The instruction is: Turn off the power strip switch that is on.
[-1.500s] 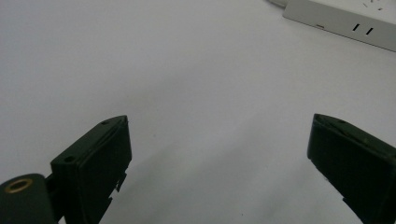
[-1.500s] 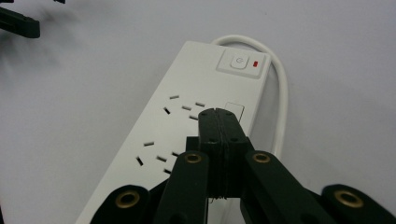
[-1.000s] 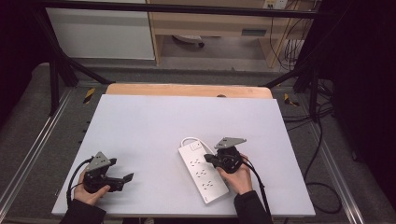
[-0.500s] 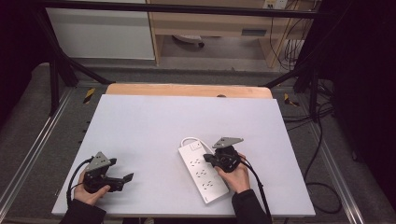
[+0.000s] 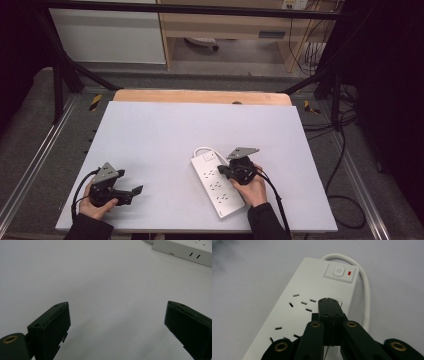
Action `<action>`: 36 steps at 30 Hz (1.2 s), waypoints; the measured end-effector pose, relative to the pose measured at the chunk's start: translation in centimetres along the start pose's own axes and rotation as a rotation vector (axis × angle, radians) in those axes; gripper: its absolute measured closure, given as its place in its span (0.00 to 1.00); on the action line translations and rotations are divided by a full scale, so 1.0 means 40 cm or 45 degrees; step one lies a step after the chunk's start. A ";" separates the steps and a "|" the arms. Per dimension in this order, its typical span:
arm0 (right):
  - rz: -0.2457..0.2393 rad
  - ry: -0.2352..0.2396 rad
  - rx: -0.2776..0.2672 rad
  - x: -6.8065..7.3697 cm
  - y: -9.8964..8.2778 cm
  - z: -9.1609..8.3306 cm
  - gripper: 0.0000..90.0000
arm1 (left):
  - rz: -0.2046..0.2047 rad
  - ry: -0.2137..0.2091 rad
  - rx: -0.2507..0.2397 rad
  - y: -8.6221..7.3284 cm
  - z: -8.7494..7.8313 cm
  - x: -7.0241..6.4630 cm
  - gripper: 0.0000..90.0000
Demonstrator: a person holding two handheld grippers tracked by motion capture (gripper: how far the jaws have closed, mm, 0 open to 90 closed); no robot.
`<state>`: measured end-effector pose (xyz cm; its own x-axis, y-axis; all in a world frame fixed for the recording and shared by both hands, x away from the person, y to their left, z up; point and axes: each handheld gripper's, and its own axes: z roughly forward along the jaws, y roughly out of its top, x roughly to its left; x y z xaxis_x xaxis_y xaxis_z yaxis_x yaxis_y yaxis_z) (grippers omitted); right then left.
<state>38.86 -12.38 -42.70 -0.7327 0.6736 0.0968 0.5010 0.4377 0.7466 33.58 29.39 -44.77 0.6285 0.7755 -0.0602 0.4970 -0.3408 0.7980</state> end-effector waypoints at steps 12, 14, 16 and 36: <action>0.001 0.002 0.005 -0.001 -0.006 0.002 1.00 | -0.001 0.001 -0.001 0.000 0.000 0.000 0.07; -0.003 0.002 0.005 -0.001 -0.006 0.002 1.00 | 0.000 0.001 -0.001 0.000 -0.001 0.000 0.07; -0.004 0.002 0.002 -0.001 -0.006 0.002 1.00 | 0.000 0.001 -0.002 0.000 -0.001 0.000 0.07; -0.012 -0.004 -0.004 0.002 -0.009 0.002 1.00 | 0.000 0.002 -0.002 0.001 -0.001 -0.001 0.07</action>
<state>38.67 -12.44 -43.02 -0.7361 0.6713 0.0873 0.4925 0.4425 0.7494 33.54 29.37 -44.72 0.6278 0.7761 -0.0592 0.4959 -0.3401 0.7990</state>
